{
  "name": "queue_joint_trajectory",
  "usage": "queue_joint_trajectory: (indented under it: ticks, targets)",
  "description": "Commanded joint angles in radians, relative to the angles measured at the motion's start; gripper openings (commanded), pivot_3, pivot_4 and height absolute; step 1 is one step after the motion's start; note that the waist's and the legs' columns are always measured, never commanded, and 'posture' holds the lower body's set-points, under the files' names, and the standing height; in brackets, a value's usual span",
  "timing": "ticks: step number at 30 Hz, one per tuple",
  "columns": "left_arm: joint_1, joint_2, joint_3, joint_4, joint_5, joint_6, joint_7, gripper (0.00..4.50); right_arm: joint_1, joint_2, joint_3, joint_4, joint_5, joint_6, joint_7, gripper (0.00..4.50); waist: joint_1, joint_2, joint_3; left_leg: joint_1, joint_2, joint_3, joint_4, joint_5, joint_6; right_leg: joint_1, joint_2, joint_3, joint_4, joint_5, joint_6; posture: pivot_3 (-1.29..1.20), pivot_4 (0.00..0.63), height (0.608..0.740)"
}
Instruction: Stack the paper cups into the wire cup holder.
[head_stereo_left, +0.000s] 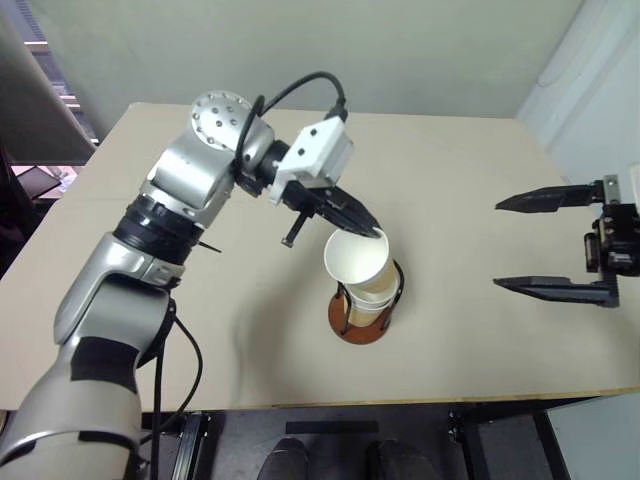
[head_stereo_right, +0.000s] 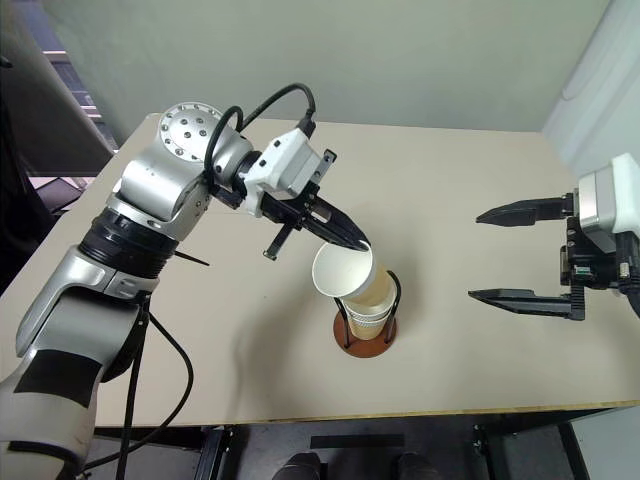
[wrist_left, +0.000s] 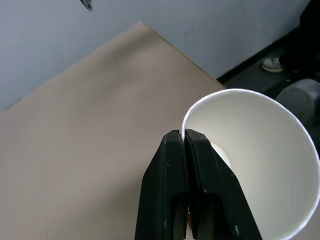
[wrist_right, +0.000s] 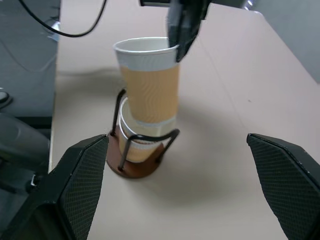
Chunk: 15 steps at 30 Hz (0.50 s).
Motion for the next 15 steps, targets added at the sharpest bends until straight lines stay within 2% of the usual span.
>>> queue_joint_trajectory:
  ticks: [1,10,13,15]
  targets:
    - [-0.034,0.007,-0.021,0.003,0.004,-0.043,-0.039,0.07,0.010,-0.024,-0.063,-0.033,0.022,0.007,-0.014,4.50,0.000,0.000,0.000,0.000,0.000,0.000,0.000,0.000,0.000,0.000,0.000,0.000,0.000,0.000,0.000,0.00,0.150,0.740]
    - [-0.026,-0.012,-0.047,-0.025,0.013,-0.053,-0.039,0.07,0.026,-0.027,-0.068,-0.049,0.030,0.009,-0.037,4.50,0.000,0.000,0.000,-0.001,-0.003,0.000,0.000,0.000,0.002,0.000,0.000,0.000,0.000,-0.001,0.003,0.00,0.150,0.740]
    - [-0.023,-0.016,-0.049,-0.031,0.012,-0.047,-0.039,0.67,0.034,-0.025,-0.071,-0.057,0.033,0.010,-0.045,4.50,0.000,0.000,0.000,-0.001,-0.003,0.000,0.000,0.000,0.002,0.000,0.000,0.000,0.000,-0.001,0.003,0.00,0.150,0.740]
    - [-0.024,-0.025,-0.046,-0.022,0.022,-0.048,-0.039,1.35,0.040,-0.023,-0.072,-0.063,0.033,0.009,-0.050,4.50,0.001,0.000,0.000,-0.001,-0.003,0.000,0.000,0.000,0.002,0.000,0.000,0.000,0.000,-0.001,0.003,0.00,0.150,0.740]
